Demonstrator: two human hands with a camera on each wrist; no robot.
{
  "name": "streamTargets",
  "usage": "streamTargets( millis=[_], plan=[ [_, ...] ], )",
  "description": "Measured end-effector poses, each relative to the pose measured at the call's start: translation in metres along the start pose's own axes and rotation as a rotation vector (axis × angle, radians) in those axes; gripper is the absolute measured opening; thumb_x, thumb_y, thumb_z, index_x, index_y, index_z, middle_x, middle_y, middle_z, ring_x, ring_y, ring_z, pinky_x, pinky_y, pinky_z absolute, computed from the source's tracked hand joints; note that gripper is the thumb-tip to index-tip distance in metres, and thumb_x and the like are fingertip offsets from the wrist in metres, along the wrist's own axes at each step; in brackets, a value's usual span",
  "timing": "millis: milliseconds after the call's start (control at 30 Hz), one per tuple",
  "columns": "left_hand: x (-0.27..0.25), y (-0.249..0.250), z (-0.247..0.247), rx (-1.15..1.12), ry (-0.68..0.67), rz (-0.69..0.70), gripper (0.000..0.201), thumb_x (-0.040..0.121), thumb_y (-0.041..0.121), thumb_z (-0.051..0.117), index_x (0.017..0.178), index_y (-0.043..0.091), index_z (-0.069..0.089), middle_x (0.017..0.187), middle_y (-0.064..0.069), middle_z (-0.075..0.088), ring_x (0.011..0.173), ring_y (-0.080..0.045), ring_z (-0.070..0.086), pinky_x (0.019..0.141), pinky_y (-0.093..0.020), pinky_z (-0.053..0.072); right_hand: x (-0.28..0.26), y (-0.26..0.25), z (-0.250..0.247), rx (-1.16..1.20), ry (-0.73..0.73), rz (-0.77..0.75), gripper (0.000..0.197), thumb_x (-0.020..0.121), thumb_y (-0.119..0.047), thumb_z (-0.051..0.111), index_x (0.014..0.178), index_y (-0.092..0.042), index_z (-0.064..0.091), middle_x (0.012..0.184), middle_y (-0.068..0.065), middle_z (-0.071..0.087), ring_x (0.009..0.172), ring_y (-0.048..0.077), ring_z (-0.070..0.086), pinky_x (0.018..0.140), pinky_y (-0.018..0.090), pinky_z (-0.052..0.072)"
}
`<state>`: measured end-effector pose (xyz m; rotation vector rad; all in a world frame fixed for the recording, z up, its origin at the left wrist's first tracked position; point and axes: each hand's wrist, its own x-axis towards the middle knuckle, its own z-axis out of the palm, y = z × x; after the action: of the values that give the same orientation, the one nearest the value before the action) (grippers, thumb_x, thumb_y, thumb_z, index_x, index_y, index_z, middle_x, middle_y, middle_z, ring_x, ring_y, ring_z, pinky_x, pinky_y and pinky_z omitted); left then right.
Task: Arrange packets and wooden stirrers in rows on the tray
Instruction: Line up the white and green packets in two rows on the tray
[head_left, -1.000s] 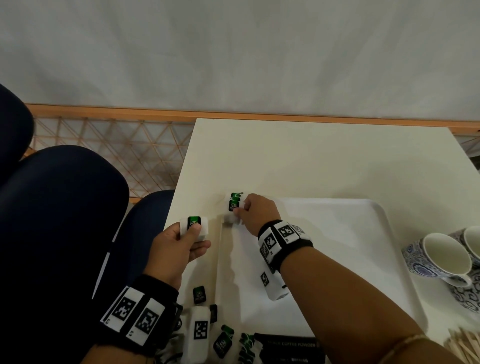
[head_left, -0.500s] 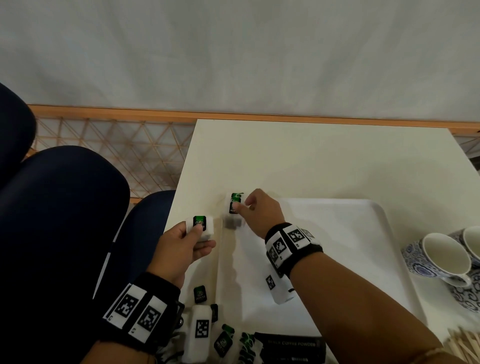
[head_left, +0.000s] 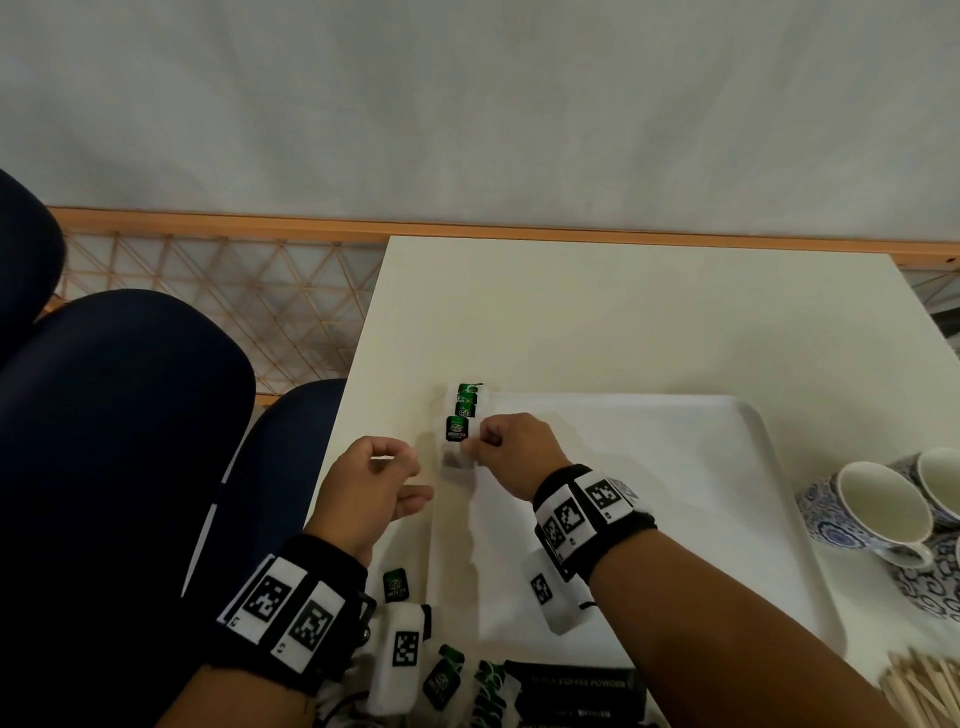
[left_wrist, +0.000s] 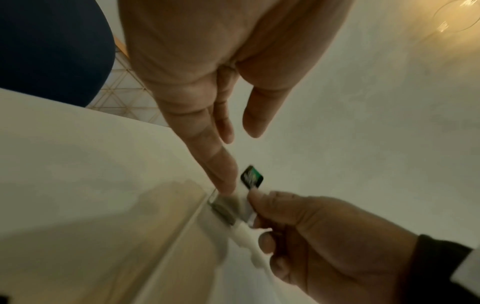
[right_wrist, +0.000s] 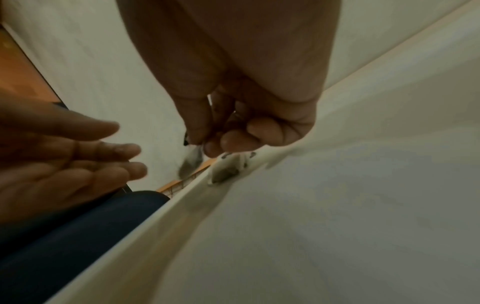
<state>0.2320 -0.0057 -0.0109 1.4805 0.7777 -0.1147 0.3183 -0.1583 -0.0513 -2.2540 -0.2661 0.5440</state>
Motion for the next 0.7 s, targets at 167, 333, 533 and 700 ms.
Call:
streamTargets(
  millis=[167,333,533,700],
  plan=[
    [0.001,0.001,-0.01,0.097,0.045,0.022,0.003,0.093,0.013,0.057,0.095,0.011,0.059,0.098,-0.011,0.065,0.075,-0.027,0.069,0.067,-0.033,0.055,0.009,0.005,0.005,-0.094,0.032,0.073,0.04,0.091,-0.03,0.06,0.056,-0.021,0.042,0.059,-0.005,0.046,0.063,0.016,0.045,0.05,0.02,0.031],
    [0.005,-0.005,-0.025,0.618,0.097,0.172,0.006,0.091,0.021,0.059,0.086,0.022,0.06,0.09,0.004,0.064,0.081,-0.018,0.063,0.07,-0.029,0.047,0.014,-0.002,0.008,-0.079,0.062,0.145,0.033,0.091,-0.034,0.06,0.064,-0.026,0.043,0.076,-0.004,0.055,0.077,0.018,0.052,0.065,0.024,0.038],
    [0.002,-0.018,-0.036,1.353,-0.078,0.112,0.028,0.084,0.036,0.065,0.107,0.03,0.051,0.109,0.006,0.055,0.096,-0.015,0.057,0.084,-0.032,0.049,0.014,-0.004,0.009,-0.096,0.074,0.18,0.028,0.091,-0.038,0.058,0.07,-0.023,0.047,0.086,0.001,0.059,0.081,0.02,0.054,0.068,0.027,0.04],
    [-0.001,-0.025,-0.029,1.461,-0.173,0.138,0.043,0.075,0.037,0.074,0.108,0.031,0.047,0.109,0.007,0.05,0.095,-0.015,0.055,0.08,-0.03,0.047,0.014,-0.006,0.011,-0.037,0.09,0.22,0.026,0.09,-0.041,0.059,0.091,-0.017,0.049,0.09,0.002,0.057,0.084,0.022,0.053,0.07,0.028,0.04]
  ],
)
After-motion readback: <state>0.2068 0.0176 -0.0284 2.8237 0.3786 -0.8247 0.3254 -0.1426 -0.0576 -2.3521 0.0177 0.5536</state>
